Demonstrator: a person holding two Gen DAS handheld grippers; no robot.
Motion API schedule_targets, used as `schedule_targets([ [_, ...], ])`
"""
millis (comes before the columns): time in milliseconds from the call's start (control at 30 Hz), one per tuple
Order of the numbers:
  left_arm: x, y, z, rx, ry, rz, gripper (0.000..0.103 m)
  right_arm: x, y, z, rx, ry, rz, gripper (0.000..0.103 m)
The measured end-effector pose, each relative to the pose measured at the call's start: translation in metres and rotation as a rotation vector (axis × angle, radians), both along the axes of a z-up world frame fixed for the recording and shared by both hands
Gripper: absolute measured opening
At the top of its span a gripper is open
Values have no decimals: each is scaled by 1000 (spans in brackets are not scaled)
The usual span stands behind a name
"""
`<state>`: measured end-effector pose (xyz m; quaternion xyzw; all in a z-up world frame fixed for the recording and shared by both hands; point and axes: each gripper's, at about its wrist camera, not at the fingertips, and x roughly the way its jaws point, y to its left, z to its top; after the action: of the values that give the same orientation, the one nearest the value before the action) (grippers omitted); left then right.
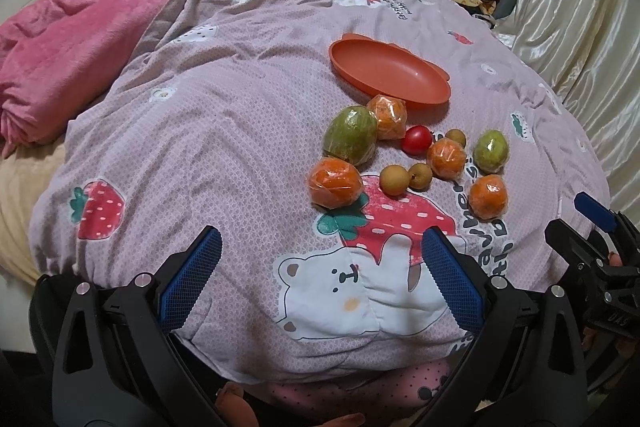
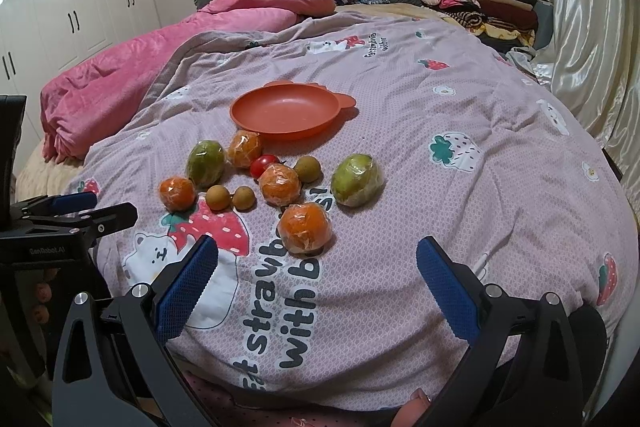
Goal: Organize fruits
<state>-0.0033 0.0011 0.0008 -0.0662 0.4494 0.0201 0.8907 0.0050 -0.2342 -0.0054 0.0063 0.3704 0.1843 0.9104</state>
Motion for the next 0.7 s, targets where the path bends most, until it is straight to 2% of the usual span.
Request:
schedule_targets([
  [700,1,3,2,-4,-5,-4,94,-1,-2,2,-1,-3,-4,99],
])
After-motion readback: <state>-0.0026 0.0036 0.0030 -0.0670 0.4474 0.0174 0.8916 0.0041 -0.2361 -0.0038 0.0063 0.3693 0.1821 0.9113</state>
